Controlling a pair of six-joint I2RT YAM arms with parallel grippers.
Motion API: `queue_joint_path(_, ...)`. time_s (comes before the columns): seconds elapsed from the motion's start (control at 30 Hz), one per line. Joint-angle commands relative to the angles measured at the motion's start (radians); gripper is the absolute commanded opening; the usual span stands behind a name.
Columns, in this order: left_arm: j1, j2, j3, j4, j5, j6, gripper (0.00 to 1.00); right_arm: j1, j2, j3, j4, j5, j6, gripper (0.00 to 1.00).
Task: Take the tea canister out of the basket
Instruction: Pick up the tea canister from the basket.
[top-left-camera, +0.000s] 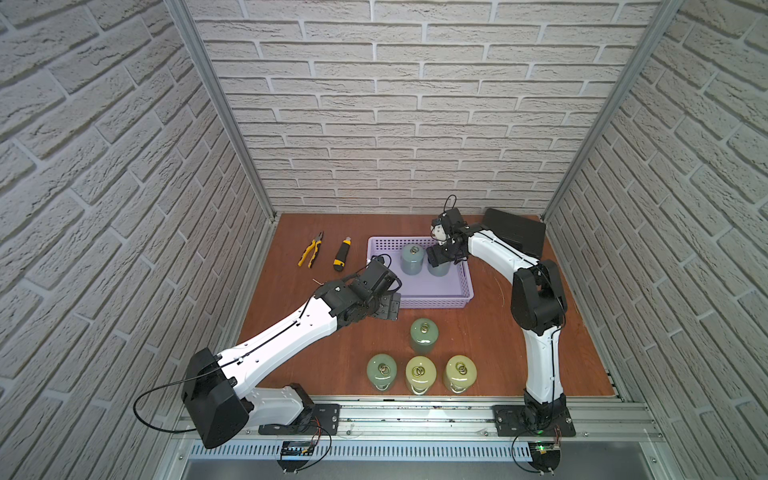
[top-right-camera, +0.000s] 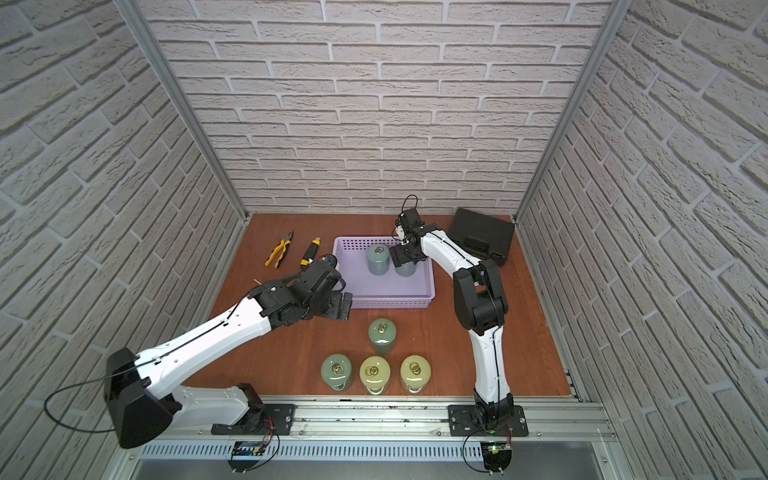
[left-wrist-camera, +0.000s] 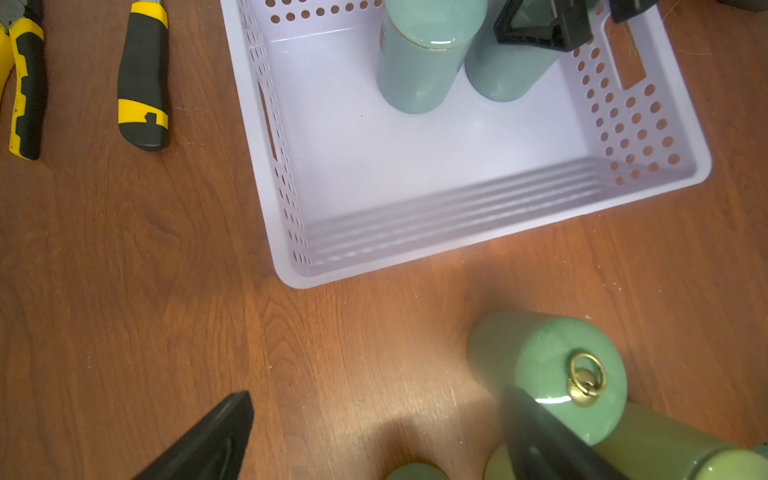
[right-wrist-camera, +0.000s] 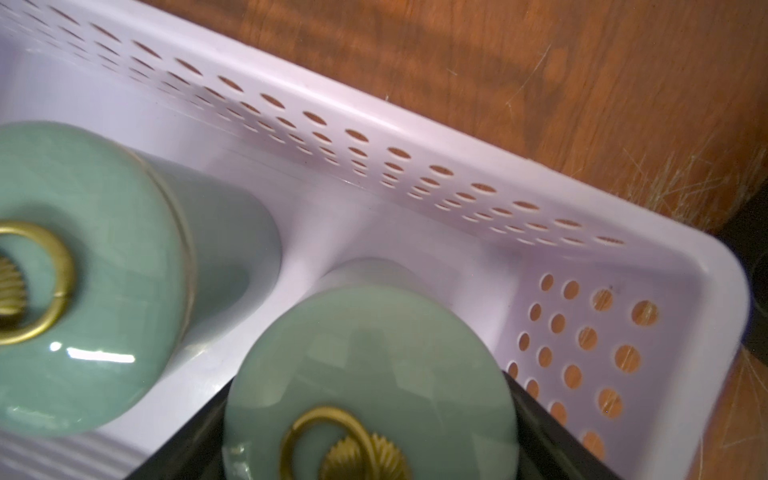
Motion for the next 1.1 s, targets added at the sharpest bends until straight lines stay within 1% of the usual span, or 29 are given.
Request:
queue_joint_path(0.0,0.008,-0.024,-0.018,-0.002,-0.018,-0.012,0.98,-0.004,0.005,0.026,-0.003,0.001,0.008,0.81)
queue_joint_path(0.23,0.007,-0.024,-0.022,0.013,-0.017,-0.007,0.98,-0.003,-0.022,0.029,-0.018,0.013,0.026,0.65)
queue_joint_path(0.27,0.008,-0.025,-0.024,0.014,-0.017,-0.007,0.98,-0.003,-0.028,0.029,-0.019,0.013,0.03,0.64)
queue_joint_path(0.73,0.009,-0.067,-0.072,0.055,-0.018,-0.01,0.98,-0.003,-0.166,-0.005,-0.04,0.014,0.087,0.62)
queue_joint_path(0.77,0.009,-0.068,-0.073,0.057,-0.016,-0.01,0.98,-0.003,-0.199,-0.01,-0.043,0.015,0.091,0.62)
queue_joint_path(0.93,0.008,-0.08,-0.074,0.055,-0.009,-0.004,0.98,-0.001,-0.269,-0.058,-0.043,0.001,0.118,0.61)
queue_joint_path(1.07,0.008,-0.101,-0.101,0.071,-0.014,-0.006,0.98,0.002,-0.326,-0.107,-0.039,-0.004,0.132,0.61)
